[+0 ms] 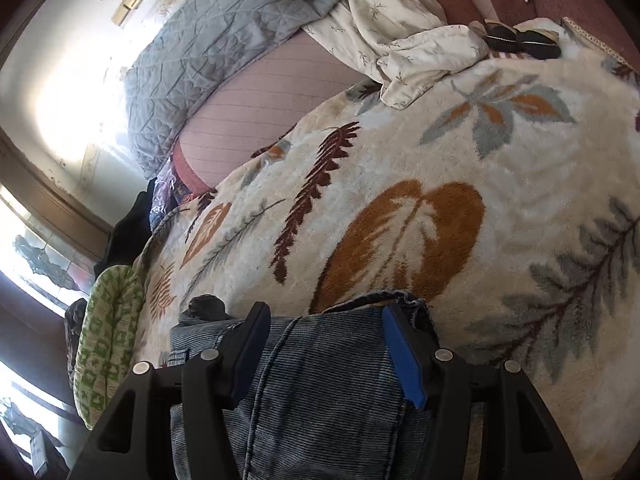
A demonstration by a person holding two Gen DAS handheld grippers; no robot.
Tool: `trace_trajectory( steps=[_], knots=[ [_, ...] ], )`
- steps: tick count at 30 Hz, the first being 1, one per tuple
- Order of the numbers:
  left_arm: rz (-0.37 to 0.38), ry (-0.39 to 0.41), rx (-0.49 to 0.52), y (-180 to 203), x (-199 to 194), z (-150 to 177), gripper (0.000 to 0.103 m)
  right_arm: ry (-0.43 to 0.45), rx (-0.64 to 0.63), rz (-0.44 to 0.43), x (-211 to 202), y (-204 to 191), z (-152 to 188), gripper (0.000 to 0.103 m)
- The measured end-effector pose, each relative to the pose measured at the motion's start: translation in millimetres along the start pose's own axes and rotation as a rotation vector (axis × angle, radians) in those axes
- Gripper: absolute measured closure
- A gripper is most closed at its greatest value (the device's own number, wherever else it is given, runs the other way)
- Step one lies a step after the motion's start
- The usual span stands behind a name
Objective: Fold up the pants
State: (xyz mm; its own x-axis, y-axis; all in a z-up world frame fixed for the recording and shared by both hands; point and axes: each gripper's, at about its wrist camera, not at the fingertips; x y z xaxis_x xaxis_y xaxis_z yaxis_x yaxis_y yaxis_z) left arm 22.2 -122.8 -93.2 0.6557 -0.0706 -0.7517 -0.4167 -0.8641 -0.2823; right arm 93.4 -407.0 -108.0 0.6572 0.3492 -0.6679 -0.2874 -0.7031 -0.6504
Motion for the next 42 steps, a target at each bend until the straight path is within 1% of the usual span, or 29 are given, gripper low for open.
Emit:
trace_trajectory(
  steps=[3,6,8,11,13,14,15,18,20,24,26,27,28,30,33,39,42],
  knots=[
    [-0.006,0.004,-0.001,5.9,1.4,1.1,0.023,0.002,-0.040,0.047,5.0,-1.7,2.3,0.041],
    [0.002,0.010,-0.004,8.6,3.2,5.5,0.023,0.020,-0.098,0.122,10.2,-2.6,4.4,0.041],
    [0.013,0.009,-0.005,6.0,4.4,8.5,0.023,0.017,-0.108,0.131,11.1,-2.2,4.6,0.041],
    [0.055,-0.011,-0.028,-4.1,4.8,11.0,0.023,0.027,-0.116,0.146,4.5,-5.5,5.0,0.041],
    [0.073,-0.011,-0.050,-12.3,-0.2,11.6,0.023,0.059,-0.137,0.175,-2.9,-10.0,5.9,0.033],
    [0.067,-0.003,-0.056,-14.3,-3.8,11.5,0.023,0.085,-0.150,0.189,-9.8,-12.3,6.6,0.033],
    [0.057,0.007,-0.057,-15.7,-7.8,11.1,0.023,0.096,-0.159,0.184,-14.9,-14.0,6.5,0.033],
    [0.008,0.049,-0.034,-18.9,-20.2,5.6,0.023,0.111,-0.189,0.118,-35.1,-21.3,10.8,0.033],
    [-0.021,0.064,-0.013,-20.2,-24.4,-1.5,0.023,0.122,-0.240,0.086,-49.0,-30.7,19.1,0.033],
    [-0.046,0.062,0.009,-24.5,-20.5,-18.5,0.023,0.136,-0.374,0.063,-69.4,-50.1,44.9,0.033],
    [-0.060,0.045,0.021,-26.8,-13.1,-25.9,0.023,0.108,-0.427,0.062,-74.1,-55.2,58.5,0.033],
    [-0.070,0.033,0.025,-27.7,-8.3,-30.1,0.023,0.093,-0.444,0.063,-73.8,-55.5,63.8,0.039],
    [-0.075,0.027,0.026,-28.4,-4.7,-33.0,0.023,0.081,-0.462,0.070,-73.8,-54.8,69.2,0.051],
    [-0.068,0.022,0.027,-27.9,-0.6,-37.1,0.023,0.052,-0.494,0.090,-72.0,-52.0,78.8,0.061],
    [-0.051,0.023,0.034,-23.0,-0.4,-40.5,0.023,0.009,-0.519,0.104,-70.5,-45.5,90.1,0.070],
    [-0.023,0.039,0.074,-5.0,-8.0,-35.1,0.023,-0.035,-0.577,0.086,-72.9,-47.5,117.3,0.070],
    [-0.012,0.030,0.071,-1.1,-6.4,-29.7,0.023,-0.069,-0.587,0.115,-63.6,-47.3,129.0,0.070]
  ],
)
Point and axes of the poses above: each gripper's, at about its wrist camera, not at the fingertips, and x roughly the way its jaws point, y to its right, z to its underside, and after that the axes turned 11 degrees about x, right-handed
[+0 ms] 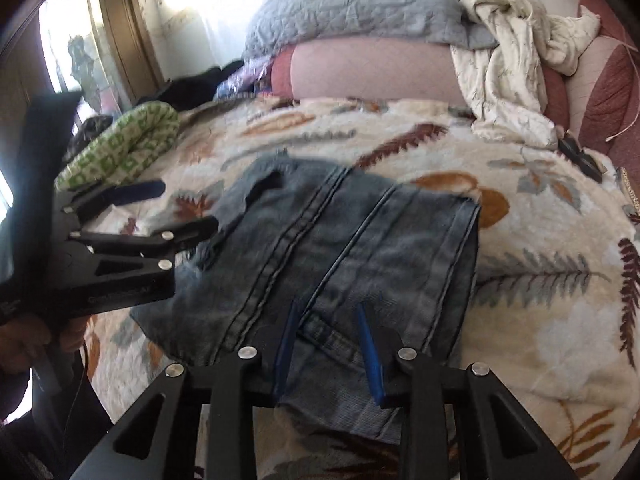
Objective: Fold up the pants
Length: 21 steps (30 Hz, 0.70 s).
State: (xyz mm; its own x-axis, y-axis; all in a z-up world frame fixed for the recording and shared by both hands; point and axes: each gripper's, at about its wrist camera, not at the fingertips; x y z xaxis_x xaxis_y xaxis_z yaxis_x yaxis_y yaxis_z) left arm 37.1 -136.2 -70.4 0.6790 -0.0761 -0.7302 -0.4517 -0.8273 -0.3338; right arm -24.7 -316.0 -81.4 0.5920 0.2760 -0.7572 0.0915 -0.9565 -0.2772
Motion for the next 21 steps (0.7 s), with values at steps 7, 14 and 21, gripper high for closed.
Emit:
trace_trajectory(
  steps=[7,14,21],
  knots=[
    [-0.007,-0.008,-0.004,3.4,5.8,10.9,0.022,-0.054,0.057,0.005,15.0,5.1,2.0,0.069],
    [-0.014,-0.008,0.006,6.0,10.6,12.6,0.022,-0.070,0.058,0.009,21.0,5.0,2.8,0.069],
    [0.004,-0.018,-0.031,2.5,18.4,16.6,0.019,-0.089,0.054,0.003,24.8,5.3,0.8,0.069]
  ],
)
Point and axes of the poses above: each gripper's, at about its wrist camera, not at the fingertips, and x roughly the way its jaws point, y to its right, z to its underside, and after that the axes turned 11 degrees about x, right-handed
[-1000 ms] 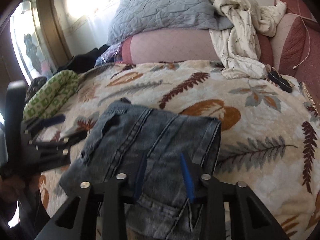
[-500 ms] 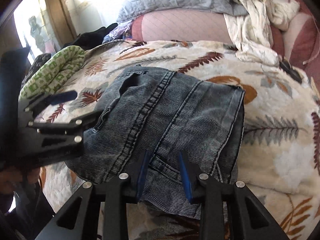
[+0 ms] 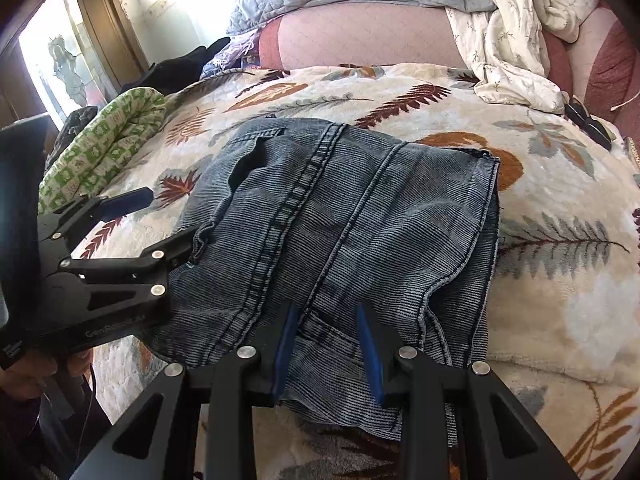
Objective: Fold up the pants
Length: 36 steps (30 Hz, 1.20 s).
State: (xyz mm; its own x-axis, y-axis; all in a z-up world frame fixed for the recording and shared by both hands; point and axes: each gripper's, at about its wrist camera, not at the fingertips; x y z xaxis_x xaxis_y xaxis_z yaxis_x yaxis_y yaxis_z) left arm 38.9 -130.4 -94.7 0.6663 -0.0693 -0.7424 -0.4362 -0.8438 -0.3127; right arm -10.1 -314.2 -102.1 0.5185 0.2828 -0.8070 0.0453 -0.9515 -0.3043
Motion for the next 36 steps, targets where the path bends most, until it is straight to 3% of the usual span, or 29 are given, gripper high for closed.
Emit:
trace_trajectory(
  steps=[26,32,36],
  knots=[
    [-0.010,-0.070,-0.038,-7.4,27.4,7.9,0.001,-0.021,-0.042,0.030,8.9,-5.2,-1.1,0.068],
    [0.012,-0.056,-0.056,-16.0,9.5,3.4,0.002,0.000,-0.034,0.018,4.6,-4.7,-0.6,0.069],
    [-0.065,0.008,-0.047,-22.9,-17.7,4.6,0.002,0.040,-0.013,-0.014,-8.0,-0.9,-1.2,0.068]
  ],
)
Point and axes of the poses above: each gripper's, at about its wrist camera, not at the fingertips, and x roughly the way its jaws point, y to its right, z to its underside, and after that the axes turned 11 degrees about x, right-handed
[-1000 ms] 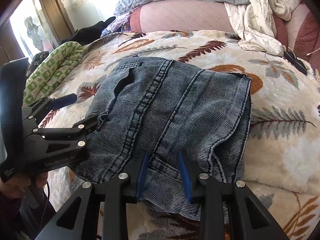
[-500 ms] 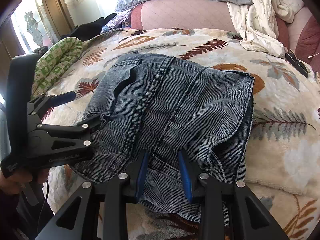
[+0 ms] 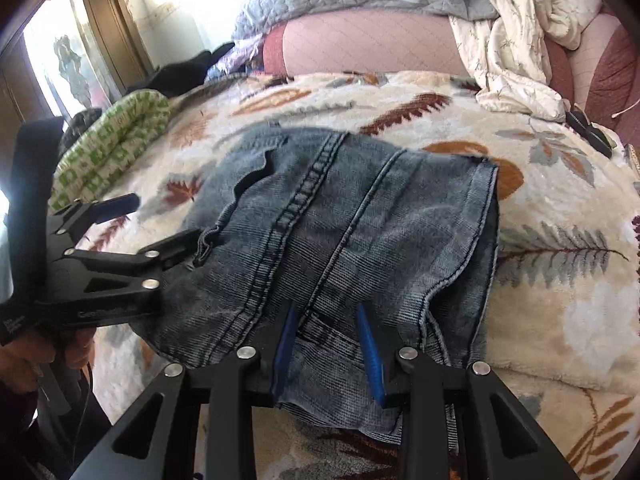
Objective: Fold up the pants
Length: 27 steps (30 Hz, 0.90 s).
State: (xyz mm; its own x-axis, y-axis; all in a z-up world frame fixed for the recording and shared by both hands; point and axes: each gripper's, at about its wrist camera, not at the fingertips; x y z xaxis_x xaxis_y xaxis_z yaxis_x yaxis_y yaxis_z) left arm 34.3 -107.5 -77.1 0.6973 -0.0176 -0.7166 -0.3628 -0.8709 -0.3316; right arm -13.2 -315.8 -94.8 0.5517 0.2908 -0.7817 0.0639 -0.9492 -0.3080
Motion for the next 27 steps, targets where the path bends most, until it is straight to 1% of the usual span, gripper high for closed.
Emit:
trace_trajectory(
  steps=[4,7,9,14,16,20,25,26,27],
  knots=[
    [-0.046,0.084,0.022,-5.5,-33.0,-0.6,0.002,0.076,-0.014,-0.005,-15.2,-3.3,-1.1,0.068],
    [-0.052,0.115,0.039,-6.3,-48.7,-2.3,0.002,0.136,-0.008,-0.009,-25.4,-4.5,-4.2,0.068],
    [-0.044,0.128,0.043,-7.1,-56.9,-3.8,0.002,0.160,0.009,-0.005,-29.2,-3.1,-8.0,0.068],
    [-0.047,0.141,0.043,-9.1,-67.2,-5.8,0.002,0.182,0.061,0.033,-32.3,11.0,-17.5,0.067],
    [-0.046,0.146,0.038,-10.2,-69.4,-6.2,0.002,0.190,0.089,0.060,-34.0,20.6,-20.1,0.054],
    [-0.048,0.143,0.028,-11.6,-68.5,-6.7,0.002,0.212,0.125,0.094,-39.7,35.8,-25.0,0.053],
    [-0.036,0.123,0.021,-15.0,-58.5,-3.1,0.002,0.205,0.202,0.125,-41.9,57.1,-29.9,0.052],
    [-0.031,0.113,0.017,-15.7,-55.1,-2.2,0.002,0.201,0.214,0.138,-41.5,61.0,-30.6,0.051],
    [-0.020,0.098,0.008,-17.4,-50.0,-0.8,0.002,0.196,0.226,0.147,-40.9,64.1,-30.5,0.046]
  ],
)
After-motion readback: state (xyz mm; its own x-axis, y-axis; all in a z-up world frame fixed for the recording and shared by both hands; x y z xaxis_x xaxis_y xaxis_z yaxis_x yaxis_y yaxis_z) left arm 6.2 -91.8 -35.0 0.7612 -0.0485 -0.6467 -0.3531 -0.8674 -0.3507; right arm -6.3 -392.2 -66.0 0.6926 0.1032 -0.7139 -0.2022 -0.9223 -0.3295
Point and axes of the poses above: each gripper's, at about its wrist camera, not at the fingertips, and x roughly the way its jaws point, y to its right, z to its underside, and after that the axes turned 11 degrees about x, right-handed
